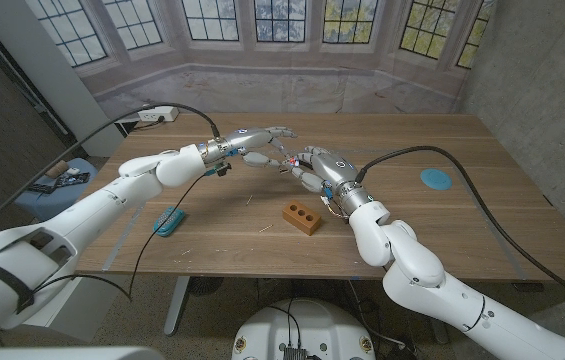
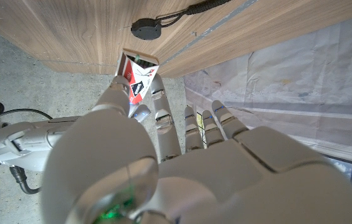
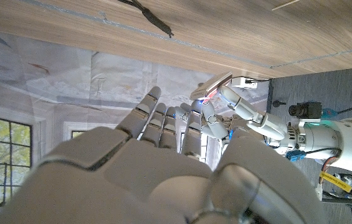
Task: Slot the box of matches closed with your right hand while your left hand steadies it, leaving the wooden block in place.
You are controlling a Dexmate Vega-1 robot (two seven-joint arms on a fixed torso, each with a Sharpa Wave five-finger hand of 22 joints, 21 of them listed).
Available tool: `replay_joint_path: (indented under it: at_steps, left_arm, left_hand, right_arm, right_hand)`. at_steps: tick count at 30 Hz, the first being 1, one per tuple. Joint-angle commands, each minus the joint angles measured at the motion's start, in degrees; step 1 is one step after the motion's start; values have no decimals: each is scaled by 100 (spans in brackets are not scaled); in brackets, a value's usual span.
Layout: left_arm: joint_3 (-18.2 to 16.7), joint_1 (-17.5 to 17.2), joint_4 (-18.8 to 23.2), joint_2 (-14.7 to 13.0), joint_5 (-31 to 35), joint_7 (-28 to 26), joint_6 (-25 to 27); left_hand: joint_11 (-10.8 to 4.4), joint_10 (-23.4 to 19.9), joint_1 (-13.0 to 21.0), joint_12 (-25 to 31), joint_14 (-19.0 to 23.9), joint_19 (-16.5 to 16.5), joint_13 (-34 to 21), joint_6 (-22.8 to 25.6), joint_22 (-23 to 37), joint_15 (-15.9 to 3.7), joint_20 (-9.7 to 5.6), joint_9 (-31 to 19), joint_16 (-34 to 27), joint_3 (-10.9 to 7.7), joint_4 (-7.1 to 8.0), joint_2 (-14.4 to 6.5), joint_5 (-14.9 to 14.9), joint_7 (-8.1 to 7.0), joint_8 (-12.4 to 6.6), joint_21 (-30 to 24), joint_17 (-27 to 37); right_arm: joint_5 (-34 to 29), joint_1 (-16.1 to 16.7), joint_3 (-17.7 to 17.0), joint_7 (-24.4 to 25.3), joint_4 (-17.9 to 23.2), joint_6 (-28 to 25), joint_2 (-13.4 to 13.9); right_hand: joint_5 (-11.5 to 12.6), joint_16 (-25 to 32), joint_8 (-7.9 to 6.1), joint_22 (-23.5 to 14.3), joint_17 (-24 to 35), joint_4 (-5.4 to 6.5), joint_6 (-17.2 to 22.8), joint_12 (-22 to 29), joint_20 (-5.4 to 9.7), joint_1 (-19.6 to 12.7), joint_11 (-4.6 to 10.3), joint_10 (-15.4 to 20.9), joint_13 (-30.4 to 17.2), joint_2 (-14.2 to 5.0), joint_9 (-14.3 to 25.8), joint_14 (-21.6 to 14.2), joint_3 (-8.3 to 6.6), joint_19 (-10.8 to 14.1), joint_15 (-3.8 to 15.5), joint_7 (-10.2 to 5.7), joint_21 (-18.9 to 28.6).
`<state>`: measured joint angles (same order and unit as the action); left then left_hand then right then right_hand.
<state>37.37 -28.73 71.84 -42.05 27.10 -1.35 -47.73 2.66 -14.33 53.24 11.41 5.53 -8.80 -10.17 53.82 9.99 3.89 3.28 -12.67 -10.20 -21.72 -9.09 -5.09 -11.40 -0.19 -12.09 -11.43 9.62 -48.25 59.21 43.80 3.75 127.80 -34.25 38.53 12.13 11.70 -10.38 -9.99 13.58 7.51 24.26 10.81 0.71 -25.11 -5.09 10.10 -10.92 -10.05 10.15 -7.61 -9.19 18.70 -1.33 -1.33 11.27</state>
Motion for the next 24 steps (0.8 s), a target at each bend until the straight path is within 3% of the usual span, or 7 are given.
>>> replay_joint_path:
  at_steps: [1, 24]
  left_arm:
    - [-84, -142, 203, -77, -15, -6, 89]
    - [-216, -335, 469, -218, -43, 41, 172]
  left_hand:
    - [36, -28, 43, -17, 27, 2, -16, 25, 23, 24, 19, -8, 4, -36, 1, -71, 20, -41, -25, -1, 4]
    - [27, -29, 45, -17, 30, 0, -16, 31, 22, 21, 15, -8, 4, -39, -2, -70, 20, -38, -27, -2, 4]
  right_arm:
    - [47, 78, -91, 34, 99, 57, 62]
    - [346, 186, -339, 133, 218, 179, 74]
  right_hand:
    - [21, 22, -34, -15, -8, -3, 50, 38, 13, 37, 20, 40, 3, 12, 12, -52, -47, 43, 25, -8, 58]
    - [15, 34, -41, -11, -46, -77, 80, 63, 47, 14, 29, 109, 3, 64, 13, -119, -109, 118, 65, 44, 73]
